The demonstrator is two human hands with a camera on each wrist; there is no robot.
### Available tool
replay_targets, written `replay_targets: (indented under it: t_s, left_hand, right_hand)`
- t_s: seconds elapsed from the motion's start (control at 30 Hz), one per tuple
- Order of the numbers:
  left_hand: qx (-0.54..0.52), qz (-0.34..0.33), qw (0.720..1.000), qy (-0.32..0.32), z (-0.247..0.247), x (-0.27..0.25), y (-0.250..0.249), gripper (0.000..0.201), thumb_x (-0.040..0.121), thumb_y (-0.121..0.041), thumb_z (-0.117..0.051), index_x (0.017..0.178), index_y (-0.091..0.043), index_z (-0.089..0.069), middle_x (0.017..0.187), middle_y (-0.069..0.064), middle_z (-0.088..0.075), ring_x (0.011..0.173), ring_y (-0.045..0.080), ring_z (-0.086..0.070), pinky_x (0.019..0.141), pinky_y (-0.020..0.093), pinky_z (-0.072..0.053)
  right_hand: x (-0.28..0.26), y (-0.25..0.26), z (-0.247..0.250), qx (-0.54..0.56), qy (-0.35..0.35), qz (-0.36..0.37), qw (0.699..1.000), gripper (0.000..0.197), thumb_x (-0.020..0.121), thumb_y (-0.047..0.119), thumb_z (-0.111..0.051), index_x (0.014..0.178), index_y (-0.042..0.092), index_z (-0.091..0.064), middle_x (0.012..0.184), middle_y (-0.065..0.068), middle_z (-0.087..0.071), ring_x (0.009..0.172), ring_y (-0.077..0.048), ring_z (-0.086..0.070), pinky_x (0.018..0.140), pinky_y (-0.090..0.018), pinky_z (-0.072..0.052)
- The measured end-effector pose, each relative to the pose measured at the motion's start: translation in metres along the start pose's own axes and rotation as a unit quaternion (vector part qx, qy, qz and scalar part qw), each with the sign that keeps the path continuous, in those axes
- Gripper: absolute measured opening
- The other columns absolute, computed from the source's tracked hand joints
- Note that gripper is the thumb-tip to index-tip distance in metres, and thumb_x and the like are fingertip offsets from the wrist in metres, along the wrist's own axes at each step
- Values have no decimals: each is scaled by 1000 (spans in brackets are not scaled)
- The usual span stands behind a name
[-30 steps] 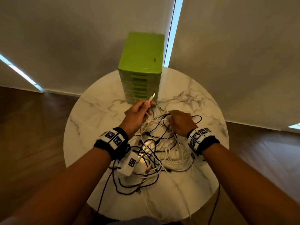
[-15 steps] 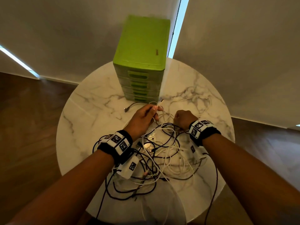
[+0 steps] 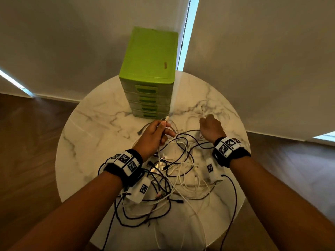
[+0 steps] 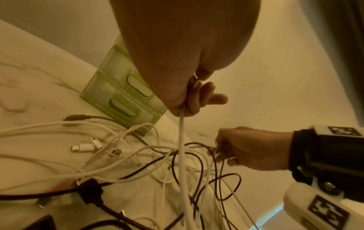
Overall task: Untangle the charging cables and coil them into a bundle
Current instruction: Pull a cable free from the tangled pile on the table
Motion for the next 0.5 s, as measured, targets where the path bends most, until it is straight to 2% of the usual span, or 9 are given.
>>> replay_targets:
  t_s: [0.07, 0.13, 0.17, 0.23, 0.33, 0.37, 0.4, 0.43, 0.5]
  left_hand:
    - [-39, 4, 999, 1, -6, -3, -5, 19, 109, -22, -40, 107, -7, -52, 80, 2, -73, 54, 8, -41, 59, 26, -35]
    - [-76, 4, 997, 0, -10, -8, -12, 9, 106, -19, -46, 102, -11, -49, 83, 3, -73, 57, 8, -42, 60, 25, -34]
    - [-99, 0, 995, 1, -13, -12, -17, 7, 105, -16, -48, 98, -14, -47, 86, 3, -74, 60, 9, -44, 61, 25, -35]
    - [-146, -8, 989, 7, -15, -19, -24, 14, 102, -13, -51, 92, -19, -44, 96, 5, -74, 68, 10, -48, 65, 25, -35]
    - [-163, -20, 986, 23, -19, -30, -33, 16, 93, -27, -62, 91, -23, -46, 108, 1, -74, 82, 10, -53, 74, 28, -37]
    - [-161, -22, 986, 25, -20, -34, -35, 21, 87, -33, -64, 93, -22, -47, 108, -1, -73, 85, 10, -55, 77, 30, -38]
    - [-153, -25, 988, 27, -20, -39, -38, 27, 84, -37, -65, 98, -20, -49, 106, -3, -73, 88, 10, -57, 81, 32, -39]
    - [-140, -27, 989, 30, -20, -42, -39, 34, 83, -41, -65, 103, -17, -50, 103, -5, -73, 92, 11, -61, 85, 36, -42]
    - [-100, -27, 994, 34, -19, -51, -40, 42, 86, -49, -62, 109, -15, -55, 103, -6, -73, 107, 19, -65, 100, 45, -47]
  right_hand:
    - [-30, 18, 18, 94, -85, 100, 987, 27, 102, 36, -35, 102, 12, -46, 106, -16, -70, 96, -32, -65, 90, -51, -48]
    - [-63, 36, 30, 182, -117, 163, 963, 15, 104, 27, -35, 91, 22, -38, 98, -2, -73, 73, -10, -61, 79, -44, -47]
    - [-80, 45, 33, 220, -110, 177, 953, 15, 105, 22, -36, 90, 22, -37, 94, 1, -72, 64, -6, -56, 70, -40, -44]
    - [-111, 64, 33, 251, -79, 208, 942, 17, 106, 18, -36, 90, 23, -37, 84, 1, -68, 62, -7, -55, 63, -36, -42]
    - [-144, 83, 17, 178, -55, 265, 946, 14, 104, 30, -35, 93, 23, -39, 74, -2, -58, 67, -22, -55, 64, -50, -45]
    - [-152, 87, 10, 143, -53, 277, 949, 14, 104, 30, -36, 96, 20, -40, 73, 0, -55, 65, -19, -52, 64, -51, -43]
    - [-160, 91, 4, 117, -59, 290, 948, 12, 105, 27, -38, 101, 17, -43, 72, 5, -52, 63, -11, -50, 65, -47, -40]
    - [-167, 96, 2, 100, -66, 302, 946, 11, 106, 23, -40, 107, 14, -45, 72, 11, -49, 62, -3, -48, 68, -41, -38]
    - [-180, 103, -5, 93, -72, 314, 942, 19, 107, 19, -40, 123, 10, -46, 76, 20, -47, 64, 6, -48, 74, -36, -36]
Point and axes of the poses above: each hand's wrist, its own x-axis towards the middle knuckle, its own z-axis out of the back of the hand, y = z × x, the point moved 7 cm from there along x, towards the middle knuckle
